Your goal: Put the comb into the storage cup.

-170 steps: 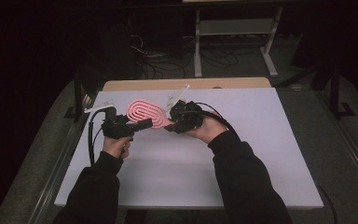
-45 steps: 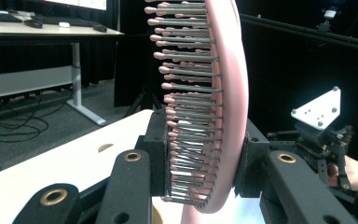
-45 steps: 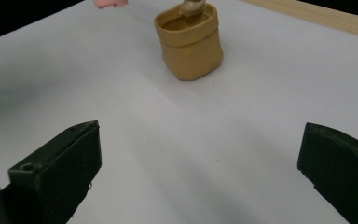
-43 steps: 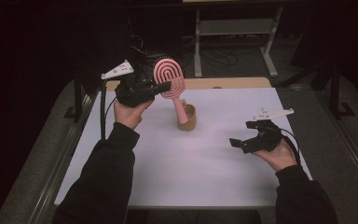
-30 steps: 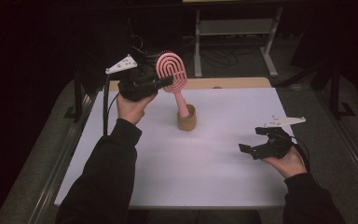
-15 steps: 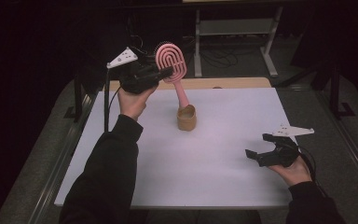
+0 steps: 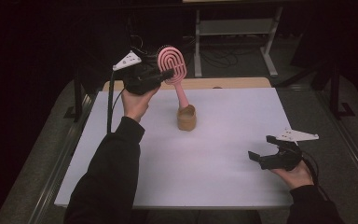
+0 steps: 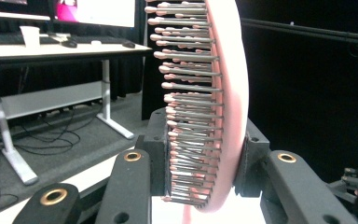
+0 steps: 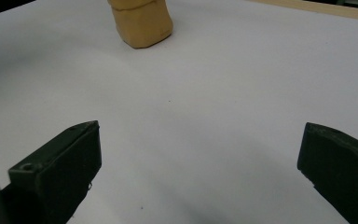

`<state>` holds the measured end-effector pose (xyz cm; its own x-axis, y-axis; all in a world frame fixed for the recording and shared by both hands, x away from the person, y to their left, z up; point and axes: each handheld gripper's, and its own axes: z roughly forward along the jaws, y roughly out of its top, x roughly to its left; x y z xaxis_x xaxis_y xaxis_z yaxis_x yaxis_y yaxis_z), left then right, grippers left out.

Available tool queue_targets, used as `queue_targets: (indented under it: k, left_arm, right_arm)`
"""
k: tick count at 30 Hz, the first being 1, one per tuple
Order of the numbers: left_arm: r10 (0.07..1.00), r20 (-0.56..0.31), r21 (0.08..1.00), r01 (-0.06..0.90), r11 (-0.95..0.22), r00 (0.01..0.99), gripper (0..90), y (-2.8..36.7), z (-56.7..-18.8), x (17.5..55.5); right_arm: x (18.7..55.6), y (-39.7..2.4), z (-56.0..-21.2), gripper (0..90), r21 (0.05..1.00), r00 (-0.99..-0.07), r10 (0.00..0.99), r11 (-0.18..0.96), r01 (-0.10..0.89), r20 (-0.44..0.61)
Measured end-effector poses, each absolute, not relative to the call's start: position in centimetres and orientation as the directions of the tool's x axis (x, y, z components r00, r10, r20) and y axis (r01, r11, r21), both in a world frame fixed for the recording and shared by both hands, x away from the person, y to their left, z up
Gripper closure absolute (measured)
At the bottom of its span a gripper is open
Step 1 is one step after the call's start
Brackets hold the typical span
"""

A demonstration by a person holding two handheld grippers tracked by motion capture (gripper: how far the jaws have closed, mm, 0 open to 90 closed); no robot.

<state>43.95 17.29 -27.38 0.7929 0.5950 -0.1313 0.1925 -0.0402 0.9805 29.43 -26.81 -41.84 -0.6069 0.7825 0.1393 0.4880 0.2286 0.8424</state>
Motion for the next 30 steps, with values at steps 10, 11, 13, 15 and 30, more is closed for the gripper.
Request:
queue_targets:
  k: [10,11,13,15,30]
  left_arm:
    - [0.607,-0.142,0.974,0.219,-0.054,0.782,64.5,17.2,-29.1,44.5]
    - [0.608,-0.141,0.974,0.22,-0.057,0.781,64.5,17.2,-29.2,44.5]
    - [0.606,-0.145,0.972,0.226,-0.059,0.782,64.5,17.1,-29.5,44.5]
    - [0.604,-0.147,0.971,0.23,-0.062,0.784,64.5,17.0,-29.7,44.6]
    - [0.594,-0.123,0.963,0.239,-0.121,0.795,64.5,15.6,-31.9,44.8]
  right_arm:
    - [29.5,-26.8,-42.0,0.0,0.84,-0.6,0.787,0.222,0.494,0.145]
    - [29.5,-26.9,-42.0,0.0,0.841,-0.601,0.786,0.22,0.495,0.148]
    - [29.5,-27.0,-42.0,0.0,0.842,-0.601,0.784,0.215,0.495,0.154]
    - [29.5,-27.1,-42.0,0.0,0.843,-0.603,0.782,0.214,0.494,0.155]
    - [29.4,-27.4,-41.9,0.0,0.848,-0.594,0.789,0.198,0.492,0.16]
